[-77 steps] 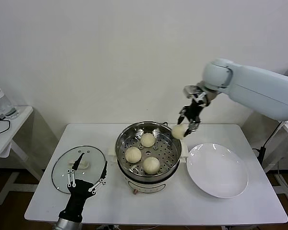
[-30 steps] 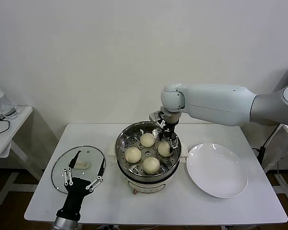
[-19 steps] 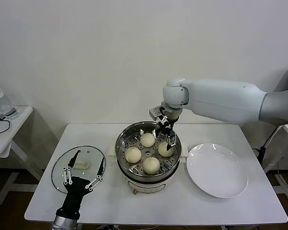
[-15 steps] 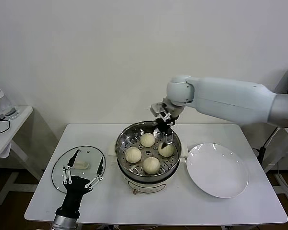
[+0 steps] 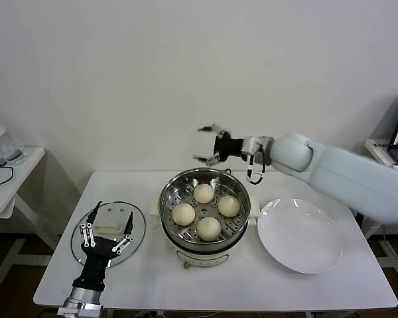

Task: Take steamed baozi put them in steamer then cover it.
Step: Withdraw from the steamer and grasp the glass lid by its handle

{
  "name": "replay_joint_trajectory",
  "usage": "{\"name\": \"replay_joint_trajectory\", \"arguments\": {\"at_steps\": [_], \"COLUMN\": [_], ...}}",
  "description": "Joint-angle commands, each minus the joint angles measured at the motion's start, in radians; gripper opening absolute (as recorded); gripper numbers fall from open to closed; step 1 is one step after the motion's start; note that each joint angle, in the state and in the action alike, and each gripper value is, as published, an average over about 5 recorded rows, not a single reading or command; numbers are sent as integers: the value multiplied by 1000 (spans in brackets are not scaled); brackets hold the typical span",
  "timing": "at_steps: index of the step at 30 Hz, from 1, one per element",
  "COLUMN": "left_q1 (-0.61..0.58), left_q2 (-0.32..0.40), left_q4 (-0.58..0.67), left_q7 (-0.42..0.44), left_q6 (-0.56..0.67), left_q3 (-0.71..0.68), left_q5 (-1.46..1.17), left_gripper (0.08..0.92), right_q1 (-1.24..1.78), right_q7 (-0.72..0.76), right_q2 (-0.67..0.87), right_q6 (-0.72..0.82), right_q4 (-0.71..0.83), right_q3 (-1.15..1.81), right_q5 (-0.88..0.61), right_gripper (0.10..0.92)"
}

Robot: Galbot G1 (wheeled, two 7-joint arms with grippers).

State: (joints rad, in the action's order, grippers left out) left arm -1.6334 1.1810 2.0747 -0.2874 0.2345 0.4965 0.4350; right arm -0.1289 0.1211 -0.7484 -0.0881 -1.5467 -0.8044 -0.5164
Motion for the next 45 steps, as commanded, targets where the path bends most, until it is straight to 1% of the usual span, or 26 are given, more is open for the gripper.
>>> {"name": "replay_joint_trajectory", "arguments": {"at_steps": [1, 7, 14, 22, 29, 31, 38, 45], "left_q1": [46, 58, 59, 50, 93, 113, 203, 270], "left_q2": [-16, -26, -57, -91, -95, -97, -100, -91], "left_q4": [-76, -105, -165, -274, -374, -408, -552, -621], "left_q7": [-48, -23, 0, 45, 70, 67, 10, -35], "left_q6": [-42, -13, -19, -57, -86, -80, -31, -32], "left_q3": [18, 44, 86, 91, 87, 85, 63, 37], "left_q5": [226, 240, 334, 466, 559, 592, 688, 699], "left_gripper": [823, 823, 823, 823, 823, 823, 823, 823], "right_q1": [765, 1072, 1311, 1415, 1447, 1451, 1452, 1446], "right_q7": [-523, -478, -420, -385, -373, -371, -365, -358], "right_q2": [46, -106, -263, -365, -408, -415, -433, -453], "right_q6": [-141, -216, -269, -301, -305, -306, -308, -311], "right_q4": [-59, -57, -55, -58, -73, -75, -73, -57], "right_q3": [817, 1088, 1276, 1326, 1320, 1318, 1308, 1299], "right_q5": [82, 172, 264, 305, 319, 323, 335, 350], "right_gripper": [823, 823, 823, 823, 823, 823, 823, 823]}}
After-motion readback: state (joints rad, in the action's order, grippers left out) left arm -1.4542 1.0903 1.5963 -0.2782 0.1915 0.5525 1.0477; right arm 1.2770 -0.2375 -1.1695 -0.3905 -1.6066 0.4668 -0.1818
